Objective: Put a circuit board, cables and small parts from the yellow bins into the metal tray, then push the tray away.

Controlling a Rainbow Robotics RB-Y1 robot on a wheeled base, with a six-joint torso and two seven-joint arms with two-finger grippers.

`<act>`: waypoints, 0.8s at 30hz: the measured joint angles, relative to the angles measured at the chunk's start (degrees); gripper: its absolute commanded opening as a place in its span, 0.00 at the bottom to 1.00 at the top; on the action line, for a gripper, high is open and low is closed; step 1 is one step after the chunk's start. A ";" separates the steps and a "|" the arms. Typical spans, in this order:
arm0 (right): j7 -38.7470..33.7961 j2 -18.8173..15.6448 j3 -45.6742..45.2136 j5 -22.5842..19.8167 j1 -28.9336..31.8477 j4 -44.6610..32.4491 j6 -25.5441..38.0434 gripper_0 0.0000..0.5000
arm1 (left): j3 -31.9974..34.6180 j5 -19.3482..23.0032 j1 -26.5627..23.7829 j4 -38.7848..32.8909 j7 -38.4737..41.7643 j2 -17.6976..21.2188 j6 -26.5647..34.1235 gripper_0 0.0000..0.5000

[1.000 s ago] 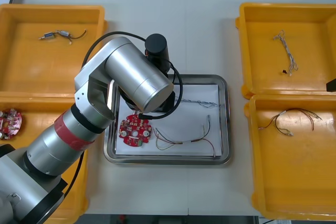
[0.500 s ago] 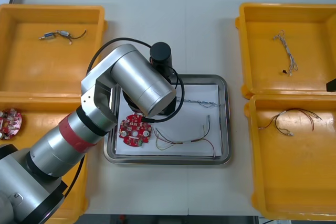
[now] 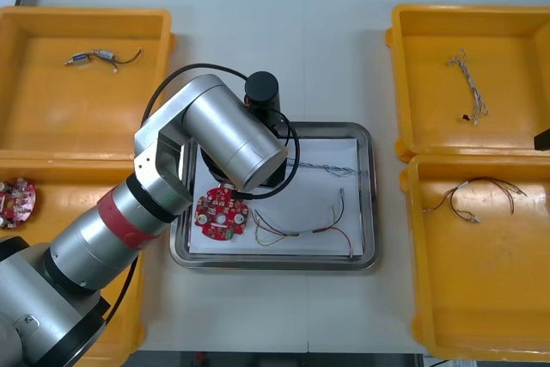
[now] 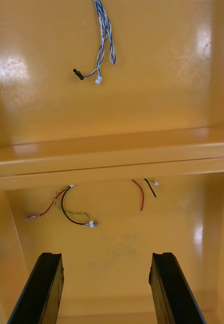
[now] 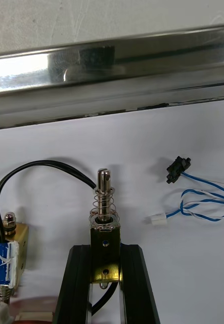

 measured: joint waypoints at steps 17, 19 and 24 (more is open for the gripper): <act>0.00 0.00 0.00 0.00 0.00 0.00 0.00 1.00 | -0.25 -1.03 0.00 0.01 0.00 -0.22 -0.07 0.68; 0.00 0.00 0.00 0.00 0.00 0.00 0.00 1.00 | -0.25 -1.05 0.00 0.01 0.00 -0.25 -0.07 0.74; 0.00 0.00 0.00 0.00 0.00 0.00 0.00 1.00 | -0.25 -1.06 0.00 0.01 0.00 -0.30 -0.08 0.99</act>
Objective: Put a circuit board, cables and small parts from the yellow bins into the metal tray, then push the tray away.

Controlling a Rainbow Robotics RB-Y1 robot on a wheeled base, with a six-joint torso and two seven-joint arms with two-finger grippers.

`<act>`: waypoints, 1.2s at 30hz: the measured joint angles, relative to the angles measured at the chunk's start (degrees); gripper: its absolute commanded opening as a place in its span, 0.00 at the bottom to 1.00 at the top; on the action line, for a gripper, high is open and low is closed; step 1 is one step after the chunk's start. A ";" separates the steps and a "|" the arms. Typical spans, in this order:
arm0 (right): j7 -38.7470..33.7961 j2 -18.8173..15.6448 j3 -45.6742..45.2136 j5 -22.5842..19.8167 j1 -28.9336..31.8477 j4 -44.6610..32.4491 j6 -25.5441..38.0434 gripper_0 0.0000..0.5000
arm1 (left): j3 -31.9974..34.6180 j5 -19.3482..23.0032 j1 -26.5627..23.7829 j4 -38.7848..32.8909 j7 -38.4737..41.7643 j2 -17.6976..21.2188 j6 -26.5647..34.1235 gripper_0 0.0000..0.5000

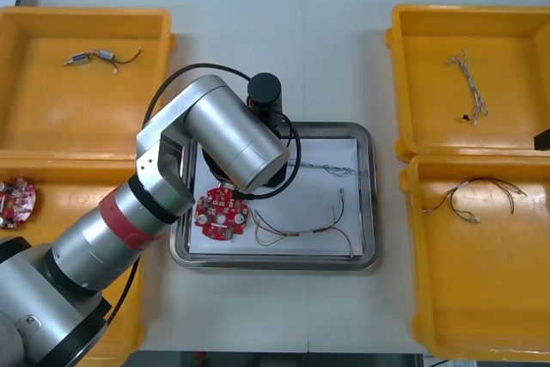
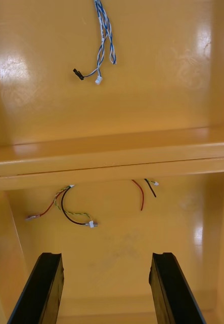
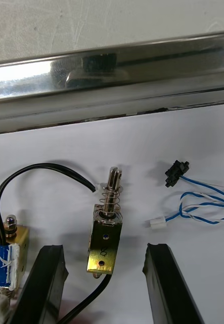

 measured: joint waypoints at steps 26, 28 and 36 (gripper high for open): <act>0.00 -0.01 0.00 -0.01 0.01 -0.01 0.00 1.00 | 10.62 10.46 -0.65 -16.85 0.00 2.44 16.68 1.00; 0.00 -0.01 0.00 -0.01 0.02 -0.01 0.00 1.00 | 12.27 12.54 -0.71 -19.17 0.00 4.22 17.07 1.00; 0.00 -0.02 -0.01 -0.03 0.04 -0.02 0.00 1.00 | 19.45 22.64 -0.74 -25.12 -0.03 13.12 17.19 1.00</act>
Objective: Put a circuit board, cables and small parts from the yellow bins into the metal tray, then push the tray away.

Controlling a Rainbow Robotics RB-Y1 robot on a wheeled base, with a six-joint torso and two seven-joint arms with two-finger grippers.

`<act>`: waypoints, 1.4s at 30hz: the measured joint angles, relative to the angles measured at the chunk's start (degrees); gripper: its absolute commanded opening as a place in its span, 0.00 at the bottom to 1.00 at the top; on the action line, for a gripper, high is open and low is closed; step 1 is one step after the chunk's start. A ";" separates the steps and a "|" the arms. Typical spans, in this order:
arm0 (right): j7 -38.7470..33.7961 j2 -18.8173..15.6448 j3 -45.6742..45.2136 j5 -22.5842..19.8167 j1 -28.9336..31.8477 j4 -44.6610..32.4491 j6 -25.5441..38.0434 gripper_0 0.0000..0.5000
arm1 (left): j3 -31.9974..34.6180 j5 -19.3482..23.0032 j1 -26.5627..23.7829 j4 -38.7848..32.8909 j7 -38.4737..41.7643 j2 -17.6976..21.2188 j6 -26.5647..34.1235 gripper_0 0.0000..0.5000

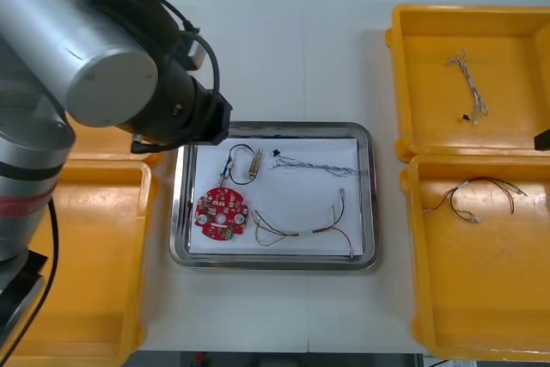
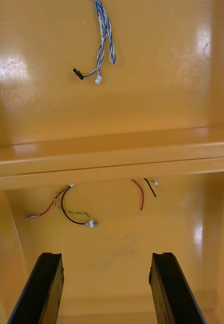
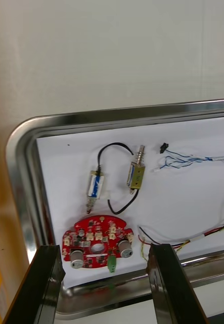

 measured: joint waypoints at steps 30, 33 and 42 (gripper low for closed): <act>0.00 -0.06 -0.02 -0.09 0.46 -0.07 0.00 1.00 | 25.63 5.08 10.15 6.75 -29.53 16.45 0.09 1.00; 0.00 -0.48 -0.29 -0.80 0.83 -0.63 0.00 1.00 | 26.26 5.09 10.38 7.87 -29.53 16.64 0.09 1.00; 0.07 -1.08 -0.14 -4.76 1.36 -3.54 0.00 1.00 | 26.43 7.51 10.56 8.47 -29.53 17.08 0.09 1.00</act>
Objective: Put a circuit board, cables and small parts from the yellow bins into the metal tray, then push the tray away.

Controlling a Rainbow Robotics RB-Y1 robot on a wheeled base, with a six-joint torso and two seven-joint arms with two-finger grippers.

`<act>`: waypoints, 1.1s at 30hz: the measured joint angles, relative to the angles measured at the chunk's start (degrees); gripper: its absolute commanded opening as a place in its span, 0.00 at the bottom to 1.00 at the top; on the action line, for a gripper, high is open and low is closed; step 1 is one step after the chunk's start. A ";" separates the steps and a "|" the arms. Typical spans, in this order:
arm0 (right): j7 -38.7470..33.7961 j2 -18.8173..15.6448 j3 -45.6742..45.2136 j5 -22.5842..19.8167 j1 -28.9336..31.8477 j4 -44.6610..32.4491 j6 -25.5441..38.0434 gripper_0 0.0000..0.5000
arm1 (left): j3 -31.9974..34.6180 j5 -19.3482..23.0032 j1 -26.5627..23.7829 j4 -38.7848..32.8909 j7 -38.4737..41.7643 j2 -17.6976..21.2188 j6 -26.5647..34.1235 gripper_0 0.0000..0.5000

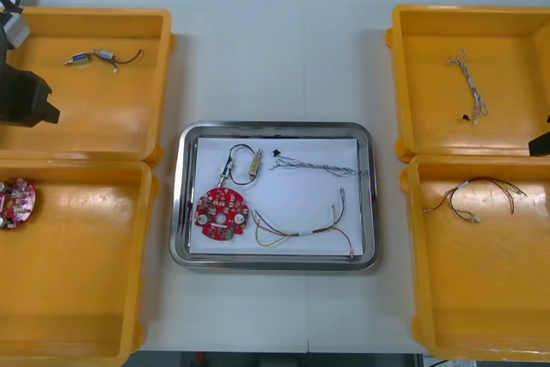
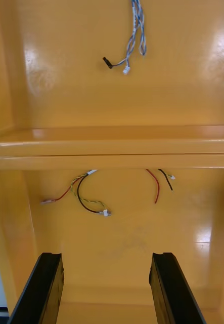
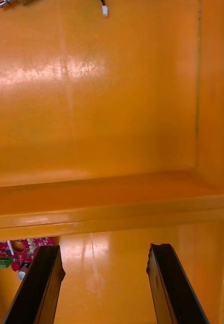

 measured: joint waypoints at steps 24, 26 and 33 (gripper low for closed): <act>1.12 -0.42 23.48 -4.35 -5.78 -9.59 -0.21 1.00 | 0.00 0.69 0.04 0.10 0.00 0.40 0.00 1.00; 1.16 -0.45 26.31 -4.17 -7.15 -9.87 -1.18 1.00 | 0.00 0.69 0.07 0.10 0.00 0.43 0.00 1.00; 5.24 -0.66 35.77 -3.83 -12.02 -9.96 -5.66 1.00 | 0.00 0.69 0.35 0.11 0.00 0.49 0.00 1.00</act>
